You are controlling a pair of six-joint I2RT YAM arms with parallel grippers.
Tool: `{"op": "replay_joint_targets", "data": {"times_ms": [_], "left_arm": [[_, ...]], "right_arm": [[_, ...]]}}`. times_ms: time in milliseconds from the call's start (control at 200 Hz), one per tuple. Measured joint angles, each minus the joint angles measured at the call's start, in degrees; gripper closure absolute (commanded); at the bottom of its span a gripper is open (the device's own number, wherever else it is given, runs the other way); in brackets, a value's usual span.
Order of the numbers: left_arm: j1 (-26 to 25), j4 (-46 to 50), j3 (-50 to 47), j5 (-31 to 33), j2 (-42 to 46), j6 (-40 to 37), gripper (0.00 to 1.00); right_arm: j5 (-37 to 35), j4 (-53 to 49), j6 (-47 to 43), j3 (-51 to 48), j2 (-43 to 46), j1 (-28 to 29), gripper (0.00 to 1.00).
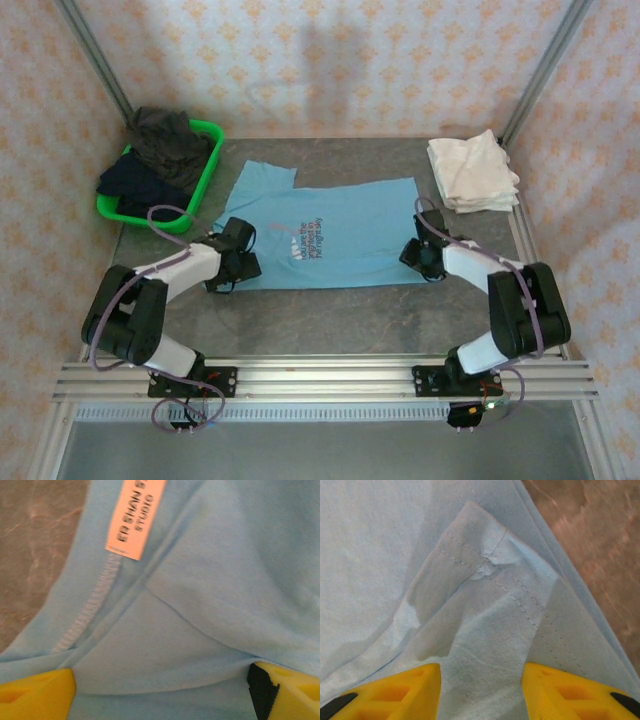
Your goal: Fold and stack the t-shirts
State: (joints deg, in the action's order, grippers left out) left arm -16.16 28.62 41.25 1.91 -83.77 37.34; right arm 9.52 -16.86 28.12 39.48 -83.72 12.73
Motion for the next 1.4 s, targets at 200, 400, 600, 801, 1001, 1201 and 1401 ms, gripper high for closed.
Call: {"op": "replay_joint_targets", "data": {"times_ms": [200,400,600,801,1001,1201,1401], "left_arm": [[0.42,3.67,-0.96,0.46,7.56,0.09,0.04],[0.44,7.58,7.02,2.95,8.57,-1.03,0.01],[0.44,4.22,11.93,1.07,1.46,-1.36,0.01],[0.57,2.34,10.99,0.04,-6.56,-1.33,0.01],[2.05,-0.07,1.86,0.02,-2.47,0.42,0.00],[2.34,0.15,-5.29,-1.73,6.10,3.37,0.00],[2.34,3.69,-11.23,-3.58,19.10,6.29,0.00]], "right_arm": [[0.68,-1.97,0.79,-3.98,6.34,-0.02,0.50],[-0.26,-5.03,0.52,1.90,6.95,-0.02,0.50],[-1.66,-3.87,0.57,6.01,1.75,-0.02,0.50],[-2.23,-3.41,0.94,6.43,-6.25,-0.02,0.53],[-1.90,-0.52,3.54,0.44,-0.35,0.00,0.52],[-1.18,-2.03,7.10,-9.05,11.63,0.39,0.51],[-1.38,-8.76,7.76,-10.47,19.26,0.42,0.46]]}}
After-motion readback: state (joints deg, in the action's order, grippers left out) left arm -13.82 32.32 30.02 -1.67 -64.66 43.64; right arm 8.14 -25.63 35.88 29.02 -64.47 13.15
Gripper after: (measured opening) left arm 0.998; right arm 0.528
